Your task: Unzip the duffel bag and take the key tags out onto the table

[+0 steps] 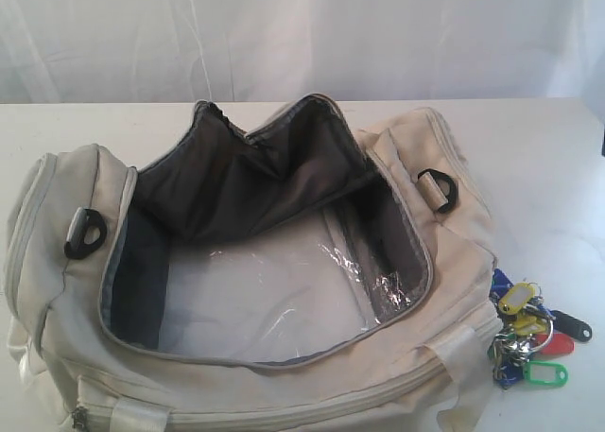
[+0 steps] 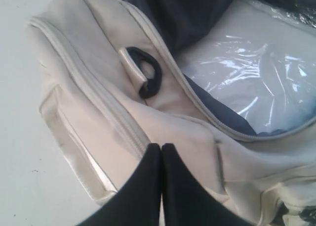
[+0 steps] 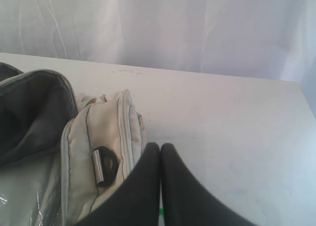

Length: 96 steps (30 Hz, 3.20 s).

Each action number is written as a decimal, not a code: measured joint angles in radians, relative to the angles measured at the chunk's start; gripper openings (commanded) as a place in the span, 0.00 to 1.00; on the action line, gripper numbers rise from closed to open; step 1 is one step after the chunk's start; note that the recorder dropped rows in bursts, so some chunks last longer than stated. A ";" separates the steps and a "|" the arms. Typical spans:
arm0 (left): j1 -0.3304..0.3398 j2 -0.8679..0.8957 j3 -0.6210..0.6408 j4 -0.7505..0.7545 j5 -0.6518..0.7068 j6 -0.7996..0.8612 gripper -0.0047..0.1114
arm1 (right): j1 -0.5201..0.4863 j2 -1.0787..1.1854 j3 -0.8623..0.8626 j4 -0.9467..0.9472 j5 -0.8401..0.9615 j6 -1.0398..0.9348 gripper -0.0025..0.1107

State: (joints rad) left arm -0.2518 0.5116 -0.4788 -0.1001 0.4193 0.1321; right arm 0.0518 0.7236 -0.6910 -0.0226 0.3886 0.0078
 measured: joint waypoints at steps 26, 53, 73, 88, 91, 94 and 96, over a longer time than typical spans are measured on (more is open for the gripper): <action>0.297 -0.505 0.000 0.006 0.002 0.004 0.04 | 0.000 0.000 0.000 0.000 0.000 0.000 0.02; 0.297 -0.507 0.476 0.014 -0.186 0.004 0.04 | 0.000 0.000 0.000 0.000 0.000 0.000 0.02; 0.297 -0.507 0.476 0.014 -0.206 -0.141 0.04 | 0.000 0.000 0.000 0.000 0.000 0.000 0.02; 0.297 -0.507 0.476 0.014 -0.212 -0.171 0.04 | 0.000 0.000 0.000 0.000 0.000 0.000 0.02; 0.297 -0.507 0.476 0.075 -0.213 -0.171 0.04 | 0.000 0.000 0.000 0.000 0.000 0.000 0.02; 0.297 -0.507 0.476 0.137 -0.213 -0.171 0.04 | 0.000 0.000 0.000 0.000 0.000 0.000 0.02; 0.297 -0.507 0.476 0.150 -0.213 -0.171 0.04 | 0.000 0.000 0.000 0.000 0.000 0.000 0.02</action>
State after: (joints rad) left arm 0.0449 0.0045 -0.0032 0.0503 0.2062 -0.0388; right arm 0.0518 0.7236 -0.6910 -0.0226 0.3886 0.0078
